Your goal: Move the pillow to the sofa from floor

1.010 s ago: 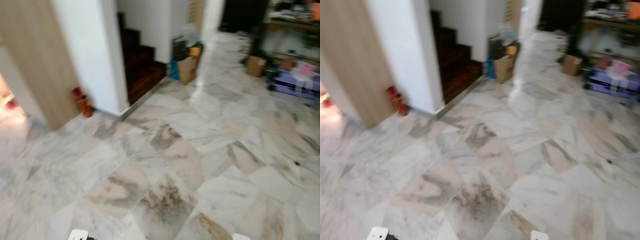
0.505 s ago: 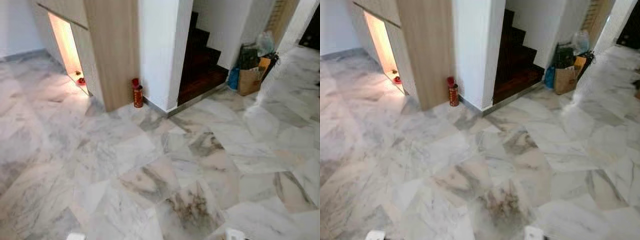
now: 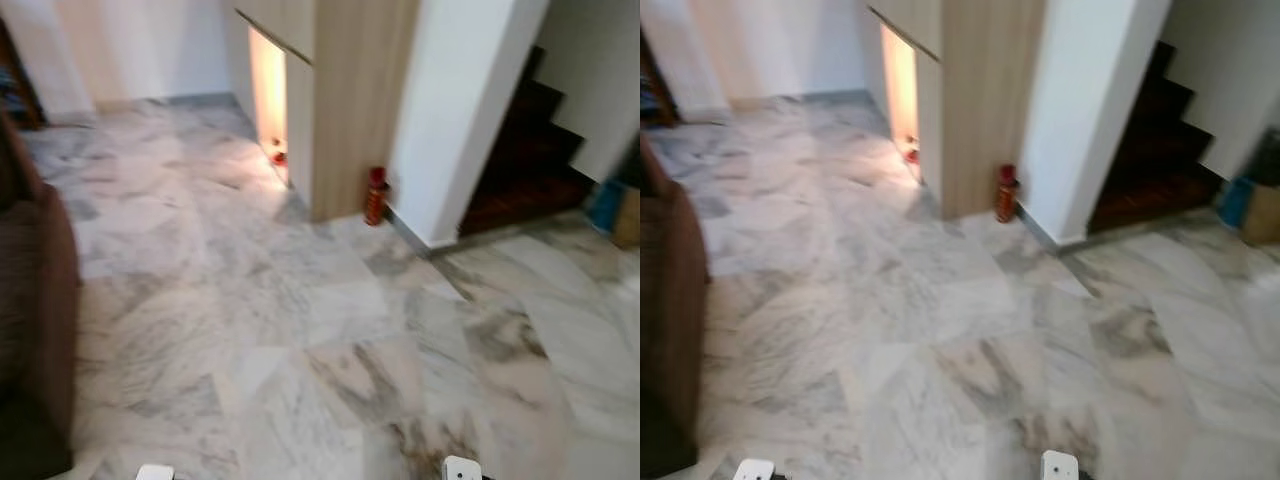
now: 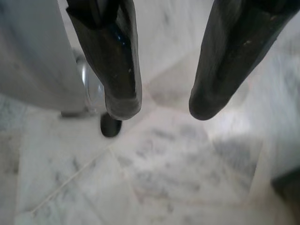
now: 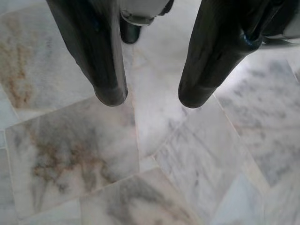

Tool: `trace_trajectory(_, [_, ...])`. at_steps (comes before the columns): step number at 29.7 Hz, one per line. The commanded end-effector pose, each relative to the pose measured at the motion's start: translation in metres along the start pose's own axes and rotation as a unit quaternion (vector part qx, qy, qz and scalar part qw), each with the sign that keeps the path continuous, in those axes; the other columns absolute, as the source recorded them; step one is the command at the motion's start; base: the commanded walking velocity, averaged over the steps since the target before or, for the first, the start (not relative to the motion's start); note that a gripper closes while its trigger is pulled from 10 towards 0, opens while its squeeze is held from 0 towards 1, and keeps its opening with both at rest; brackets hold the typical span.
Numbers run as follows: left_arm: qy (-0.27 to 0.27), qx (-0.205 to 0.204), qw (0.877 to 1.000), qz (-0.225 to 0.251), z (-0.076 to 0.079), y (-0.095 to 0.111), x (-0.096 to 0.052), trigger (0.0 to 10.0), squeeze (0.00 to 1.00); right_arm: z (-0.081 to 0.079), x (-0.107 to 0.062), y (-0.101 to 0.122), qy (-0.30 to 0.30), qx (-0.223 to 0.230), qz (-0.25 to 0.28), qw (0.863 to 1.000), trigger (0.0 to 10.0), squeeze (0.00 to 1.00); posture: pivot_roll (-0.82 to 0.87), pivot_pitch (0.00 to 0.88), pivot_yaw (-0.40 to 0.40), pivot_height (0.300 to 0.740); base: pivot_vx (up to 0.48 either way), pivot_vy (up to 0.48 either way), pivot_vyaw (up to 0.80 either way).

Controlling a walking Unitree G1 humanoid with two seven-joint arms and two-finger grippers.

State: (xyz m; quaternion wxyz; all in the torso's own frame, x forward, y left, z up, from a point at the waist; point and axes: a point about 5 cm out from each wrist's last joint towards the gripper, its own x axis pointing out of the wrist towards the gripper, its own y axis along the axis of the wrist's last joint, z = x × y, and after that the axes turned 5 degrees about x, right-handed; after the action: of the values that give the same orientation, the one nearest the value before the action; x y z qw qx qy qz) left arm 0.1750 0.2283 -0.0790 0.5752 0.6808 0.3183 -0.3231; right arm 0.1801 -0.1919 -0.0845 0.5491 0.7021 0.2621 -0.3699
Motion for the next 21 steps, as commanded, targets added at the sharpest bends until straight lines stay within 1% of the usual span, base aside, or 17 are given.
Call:
trace_trajectory(1, [0.007,-0.007,1.0,-0.014,-0.0034,-0.0073,-0.0018,10.0,0.0,-0.002,-0.0001,-0.0025,0.003,0.001,-0.004,1.0,10.0,0.0,0.06,0.021,-0.033,0.74,0.0,0.0,0.8])
trace_trajectory(11, [0.008,-0.007,1.0,-0.018,-0.0043,-0.0091,-0.0022,10.0,0.0,-0.0038,0.0001,-0.0029,0.005,0.001,-0.005,1.0,10.0,0.0,0.06,0.028,-0.03,0.74,0.0,0.0,0.8])
trace_trajectory(15, [0.008,-0.013,1.0,-0.02,-0.004,-0.0098,-0.0023,10.0,0.0,-0.0045,0.0001,-0.0027,0.006,0.003,-0.002,1.0,10.0,0.0,0.06,0.028,-0.032,0.74,0.0,0.0,0.8])
trace_trajectory(17, [0.01,-0.023,0.999,-0.02,-0.0044,-0.0105,-0.0025,10.0,0.0,-0.0046,0.0002,-0.0025,0.001,0.02,0.0,1.0,10.0,0.0,0.06,0.029,-0.029,0.74,0.0,0.0,0.0])
trace_trajectory(20, [0.013,-0.024,0.999,-0.025,-0.006,-0.0116,-0.0028,10.0,0.0,-0.005,0.0004,-0.0017,-0.001,0.026,0.001,1.0,10.0,0.0,0.06,0.032,-0.029,0.74,0.0,0.0,0.0])
trace_trajectory(21, [0.015,-0.028,0.999,-0.026,-0.0069,-0.0119,-0.0029,10.0,0.0,-0.005,0.0004,-0.0018,0.0,0.026,0.001,1.0,10.0,0.0,0.06,0.032,-0.029,0.74,0.0,0.371,0.0])
